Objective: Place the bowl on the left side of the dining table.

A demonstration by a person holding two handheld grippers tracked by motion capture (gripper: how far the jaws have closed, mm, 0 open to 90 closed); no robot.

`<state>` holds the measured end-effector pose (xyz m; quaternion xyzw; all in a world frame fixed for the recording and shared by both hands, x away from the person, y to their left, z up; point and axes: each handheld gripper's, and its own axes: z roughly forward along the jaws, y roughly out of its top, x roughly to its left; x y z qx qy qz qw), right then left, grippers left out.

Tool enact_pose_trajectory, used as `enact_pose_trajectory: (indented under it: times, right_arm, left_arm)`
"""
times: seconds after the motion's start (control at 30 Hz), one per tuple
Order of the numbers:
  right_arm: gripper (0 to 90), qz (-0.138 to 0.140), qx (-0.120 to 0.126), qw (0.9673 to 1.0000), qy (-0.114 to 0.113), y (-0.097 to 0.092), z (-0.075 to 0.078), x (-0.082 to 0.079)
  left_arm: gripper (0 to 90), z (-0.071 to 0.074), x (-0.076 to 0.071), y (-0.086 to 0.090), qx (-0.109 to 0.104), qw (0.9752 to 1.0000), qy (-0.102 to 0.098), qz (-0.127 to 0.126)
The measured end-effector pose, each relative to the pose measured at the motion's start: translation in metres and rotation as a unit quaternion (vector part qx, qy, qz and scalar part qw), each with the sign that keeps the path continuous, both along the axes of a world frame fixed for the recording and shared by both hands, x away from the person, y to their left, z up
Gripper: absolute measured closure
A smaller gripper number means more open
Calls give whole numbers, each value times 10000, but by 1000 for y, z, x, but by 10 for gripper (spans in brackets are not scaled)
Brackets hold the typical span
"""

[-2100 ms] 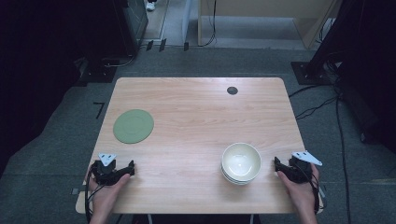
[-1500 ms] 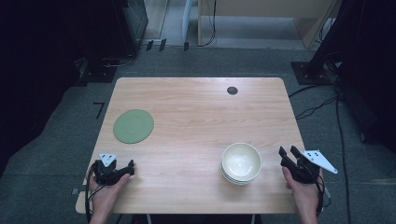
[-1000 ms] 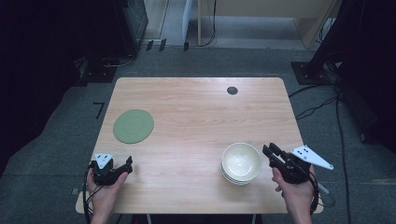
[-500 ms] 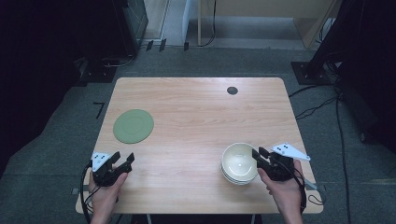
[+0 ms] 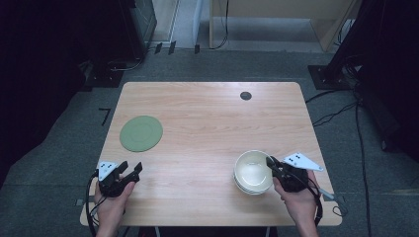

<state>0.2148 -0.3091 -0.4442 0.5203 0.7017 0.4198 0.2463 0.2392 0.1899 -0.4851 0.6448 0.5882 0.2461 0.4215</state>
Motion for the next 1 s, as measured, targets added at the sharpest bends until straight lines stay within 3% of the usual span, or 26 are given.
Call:
enact_pose_trajectory:
  times: [0.1,0.23,0.43,0.5,0.57,0.63,0.8,1.0]
  right_arm:
    - [849,107,7,9997,-236,-1,-3,0]
    - [849,260,-246,9949,-946,0,-6,-6]
    - [845,214,-241,9965,-773,1,-3,-5]
    - [786,142,-317,9980,-535,5,-1,-4]
    - [792,74,-390,9982,-451,8,-1,-3]
    - [831,-18,-403,9981,-459,8,-2,-3]
    - [846,66,-321,9981,-526,5,-3,-4]
    - [847,24,-368,9960,-816,4,2,-9]
  left_arm:
    - [424,-1,0,0,-8,10000,10,-10]
    - [425,-1,0,1,-28,10000,5,-3]
    - [419,-1,0,3,-43,10000,23,-15]
    - [413,0,-1,2,-52,10000,13,-24]
    - [408,0,-1,1,-53,10000,13,-11]
    - [414,1,-2,-1,31,10000,12,20]
    - [403,6,-4,-4,-4,9999,-109,-49]
    - [417,11,-6,-5,-142,9997,-144,-120]
